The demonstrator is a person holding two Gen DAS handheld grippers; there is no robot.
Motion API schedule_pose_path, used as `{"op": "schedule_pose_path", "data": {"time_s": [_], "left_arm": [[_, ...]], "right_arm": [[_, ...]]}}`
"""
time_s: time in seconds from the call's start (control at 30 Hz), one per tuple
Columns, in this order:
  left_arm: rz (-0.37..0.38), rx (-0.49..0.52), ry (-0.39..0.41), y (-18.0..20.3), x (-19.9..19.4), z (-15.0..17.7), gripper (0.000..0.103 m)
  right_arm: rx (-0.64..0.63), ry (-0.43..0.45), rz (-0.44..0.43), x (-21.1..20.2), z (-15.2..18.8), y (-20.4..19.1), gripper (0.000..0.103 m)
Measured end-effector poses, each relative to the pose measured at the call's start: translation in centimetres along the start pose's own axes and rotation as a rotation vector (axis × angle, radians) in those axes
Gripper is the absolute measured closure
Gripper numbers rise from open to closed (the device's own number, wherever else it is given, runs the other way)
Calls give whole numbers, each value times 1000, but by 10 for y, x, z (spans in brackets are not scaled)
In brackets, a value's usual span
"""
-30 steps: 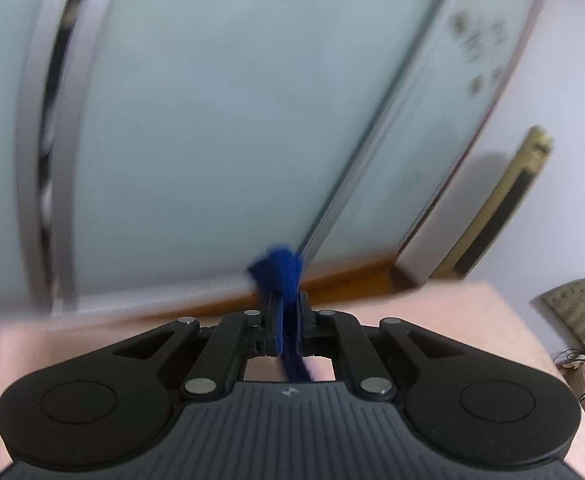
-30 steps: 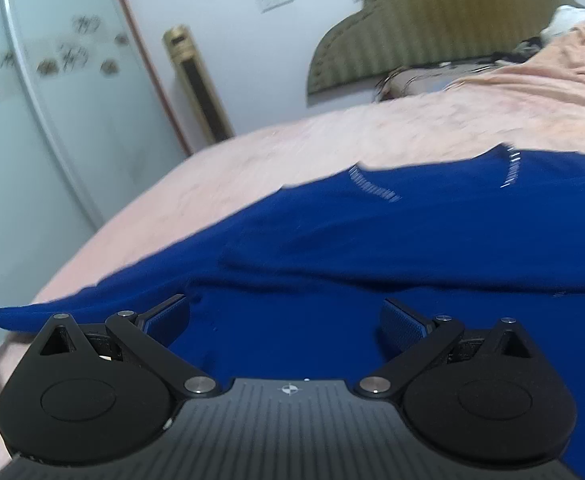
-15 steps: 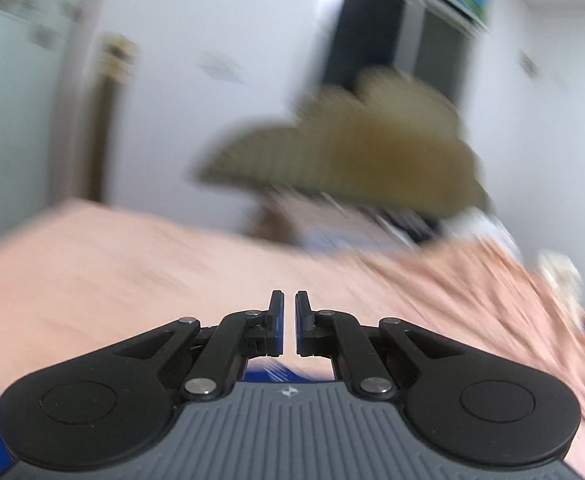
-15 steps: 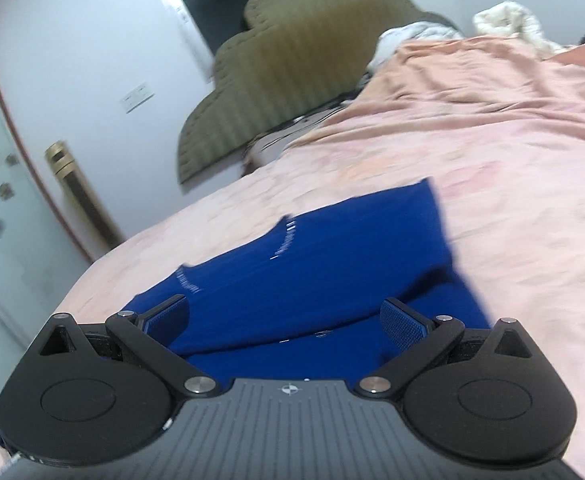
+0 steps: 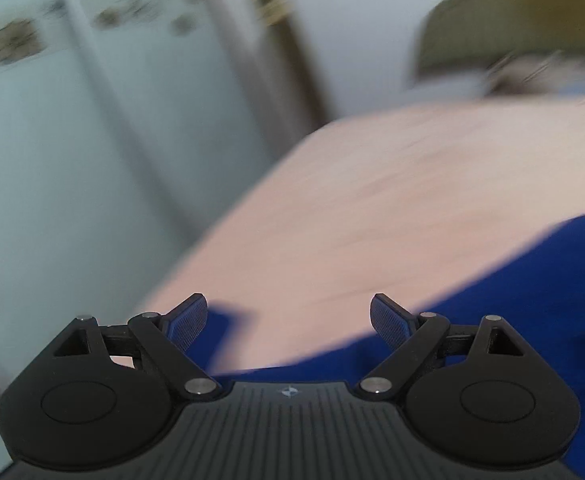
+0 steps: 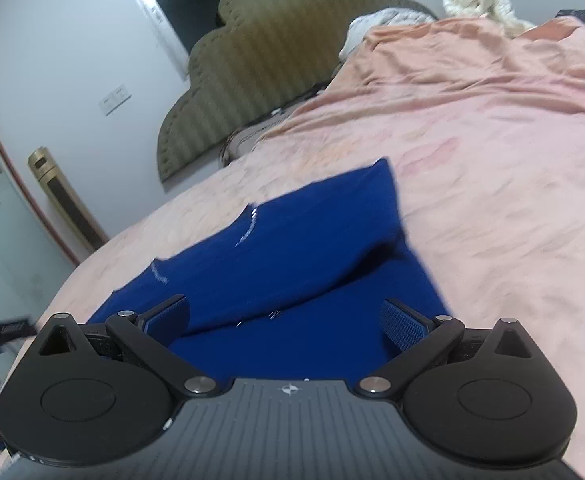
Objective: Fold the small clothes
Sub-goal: 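Lift the held sleeve with the left gripper and carry it across the sweater body, then lower the sleeve onto the sweater body and open the left gripper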
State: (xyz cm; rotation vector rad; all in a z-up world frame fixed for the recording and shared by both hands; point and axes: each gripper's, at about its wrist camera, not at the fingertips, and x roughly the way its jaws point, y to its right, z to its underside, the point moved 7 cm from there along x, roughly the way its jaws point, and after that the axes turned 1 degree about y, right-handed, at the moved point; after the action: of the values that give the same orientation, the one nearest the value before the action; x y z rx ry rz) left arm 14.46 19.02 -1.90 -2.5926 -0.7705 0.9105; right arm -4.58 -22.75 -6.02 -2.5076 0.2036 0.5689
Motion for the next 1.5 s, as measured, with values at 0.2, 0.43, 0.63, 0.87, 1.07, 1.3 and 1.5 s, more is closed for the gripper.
{"op": "schedule_pose_path", "data": {"time_s": [0.2,0.43,0.63,0.87,1.07,1.3,1.5], "left_arm": [[-105,173,-143,-47,90,33,13],[42,-48,-175,-66,101,42,98],[180,-359,-93,-110,76,30,100],[446,-389,133,-77,-15,-47,100],[921,-317,252,21,-123,-89,100],[1442,-90,-42,165,-133,-67,94],[1249,20,-84,179,-103,-23,86]], "right_arm": [[-5,-41,-25,15,12,-15,0],[-11,-45,-12,17,17,-16,1],[-22,-45,-10,19,21,-13,1],[-23,-40,-22,20,22,-12,1],[-14,-36,-19,14,20,-10,1],[-21,-8,38,-1,11,2,0],[-36,17,40,-10,-1,7,0]]}}
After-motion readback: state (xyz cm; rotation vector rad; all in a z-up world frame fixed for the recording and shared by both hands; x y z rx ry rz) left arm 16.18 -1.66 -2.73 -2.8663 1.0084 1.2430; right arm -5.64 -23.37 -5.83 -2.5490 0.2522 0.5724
